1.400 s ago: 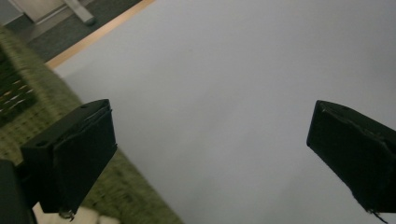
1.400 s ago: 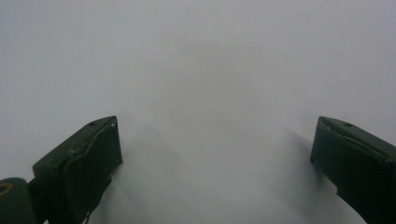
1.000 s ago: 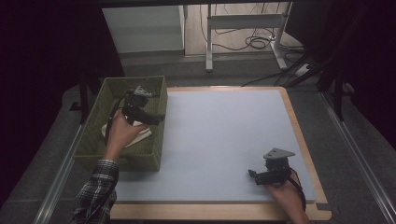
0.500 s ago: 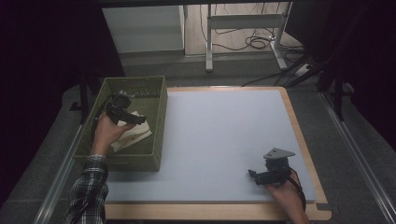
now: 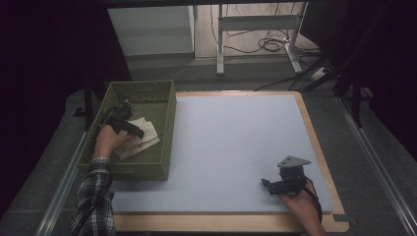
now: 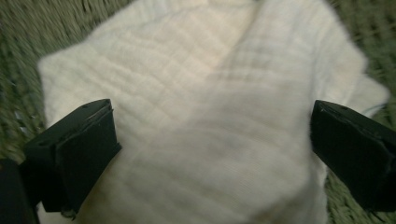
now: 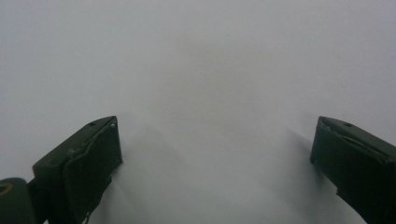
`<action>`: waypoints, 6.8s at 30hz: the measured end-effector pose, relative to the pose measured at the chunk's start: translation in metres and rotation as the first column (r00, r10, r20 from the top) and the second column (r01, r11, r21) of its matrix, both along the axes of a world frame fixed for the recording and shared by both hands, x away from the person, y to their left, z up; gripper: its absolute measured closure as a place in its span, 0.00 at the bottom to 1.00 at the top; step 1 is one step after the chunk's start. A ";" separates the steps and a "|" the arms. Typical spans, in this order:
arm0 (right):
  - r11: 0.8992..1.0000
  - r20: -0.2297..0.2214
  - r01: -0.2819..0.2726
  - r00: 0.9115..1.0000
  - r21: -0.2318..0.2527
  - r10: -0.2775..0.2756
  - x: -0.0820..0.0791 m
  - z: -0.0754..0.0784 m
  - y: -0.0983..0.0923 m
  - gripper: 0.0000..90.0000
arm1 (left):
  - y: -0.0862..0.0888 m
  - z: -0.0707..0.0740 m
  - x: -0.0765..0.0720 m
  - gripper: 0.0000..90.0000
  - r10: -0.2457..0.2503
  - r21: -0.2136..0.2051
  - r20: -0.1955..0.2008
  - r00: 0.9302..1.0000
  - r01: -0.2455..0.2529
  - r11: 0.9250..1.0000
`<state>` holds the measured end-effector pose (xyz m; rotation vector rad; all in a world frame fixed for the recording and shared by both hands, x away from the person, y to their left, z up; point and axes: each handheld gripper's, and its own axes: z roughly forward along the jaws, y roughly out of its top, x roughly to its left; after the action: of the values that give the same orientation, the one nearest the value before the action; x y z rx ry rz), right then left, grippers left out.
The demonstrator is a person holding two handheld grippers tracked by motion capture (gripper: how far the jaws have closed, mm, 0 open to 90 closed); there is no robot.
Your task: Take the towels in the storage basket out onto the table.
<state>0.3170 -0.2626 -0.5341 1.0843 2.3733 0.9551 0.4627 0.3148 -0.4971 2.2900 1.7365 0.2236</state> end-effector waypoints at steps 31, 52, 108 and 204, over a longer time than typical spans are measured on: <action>1.000 0.000 0.000 1.000 -0.001 0.000 0.000 0.000 0.000 0.02 | -0.013 0.021 -0.011 0.86 -0.100 -0.024 0.005 0.995 0.100 0.995; 1.000 0.001 0.000 1.000 -0.003 0.000 0.000 0.000 0.000 0.02 | -0.004 0.099 -0.056 0.85 -0.134 -0.113 0.209 0.969 0.160 0.981; 1.000 0.000 -0.001 1.000 0.000 0.001 0.000 0.000 0.000 0.02 | -0.228 0.121 -0.050 0.82 -0.585 -0.081 0.211 0.783 0.611 0.788; 0.989 -0.085 -0.088 0.992 0.116 0.099 0.026 0.009 0.035 0.43 | -0.294 0.042 -0.075 0.91 -0.629 -0.065 0.303 0.716 0.674 0.736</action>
<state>0.3427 -0.2275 -0.5252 1.0862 2.4887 1.1066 0.3878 0.0209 -0.4552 2.4421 0.6997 0.2077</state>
